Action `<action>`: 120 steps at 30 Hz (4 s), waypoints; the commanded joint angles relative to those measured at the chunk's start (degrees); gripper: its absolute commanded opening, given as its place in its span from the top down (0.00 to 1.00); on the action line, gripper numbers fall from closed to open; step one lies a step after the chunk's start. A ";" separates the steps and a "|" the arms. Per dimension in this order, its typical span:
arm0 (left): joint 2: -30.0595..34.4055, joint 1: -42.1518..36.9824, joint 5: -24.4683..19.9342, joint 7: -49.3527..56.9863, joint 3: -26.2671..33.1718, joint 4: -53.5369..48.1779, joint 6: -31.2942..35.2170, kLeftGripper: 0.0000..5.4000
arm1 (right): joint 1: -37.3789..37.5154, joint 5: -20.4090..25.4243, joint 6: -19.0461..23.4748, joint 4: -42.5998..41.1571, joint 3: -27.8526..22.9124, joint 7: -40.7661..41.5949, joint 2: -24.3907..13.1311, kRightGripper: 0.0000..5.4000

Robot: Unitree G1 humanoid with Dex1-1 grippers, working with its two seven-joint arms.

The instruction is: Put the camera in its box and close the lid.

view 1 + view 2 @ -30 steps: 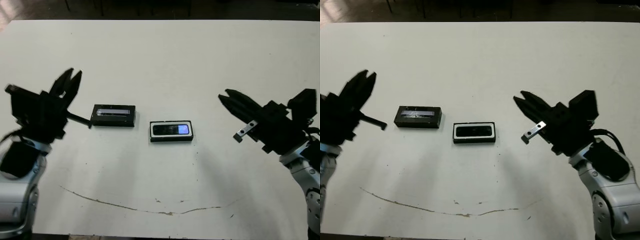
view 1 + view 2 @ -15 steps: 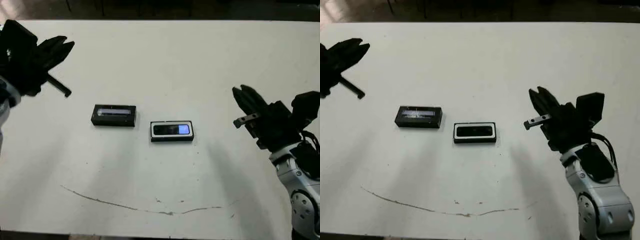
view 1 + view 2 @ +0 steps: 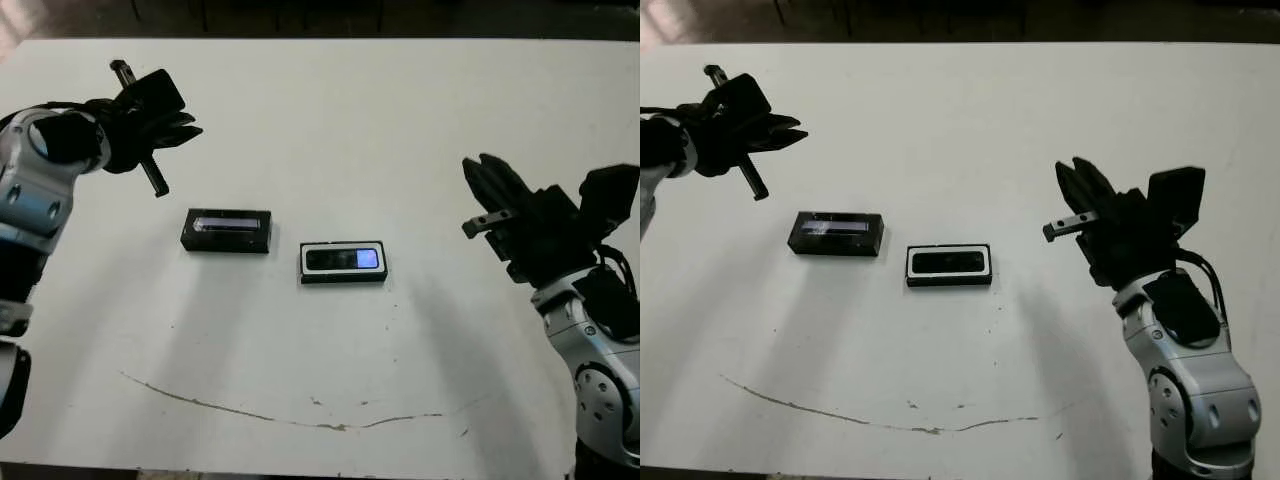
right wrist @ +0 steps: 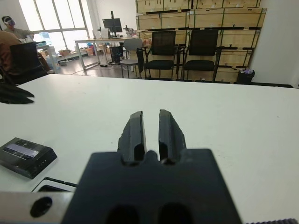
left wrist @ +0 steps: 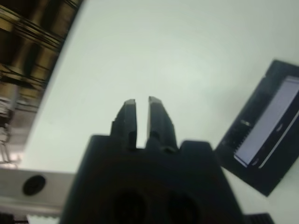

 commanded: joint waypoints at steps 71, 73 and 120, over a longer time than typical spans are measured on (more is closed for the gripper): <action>10.78 16.46 6.29 -22.72 -2.00 -27.36 -1.60 1.00 | 4.23 2.10 -1.04 0.56 0.51 1.36 -1.15 1.00; 10.96 18.70 9.34 -15.33 0.34 -28.05 -1.76 1.00 | 4.53 2.01 -1.33 0.39 0.56 1.27 -1.09 1.00; -26.02 70.92 -36.19 40.70 22.19 -81.18 30.24 0.26 | 6.11 4.24 -1.22 0.32 0.76 0.83 -0.77 1.00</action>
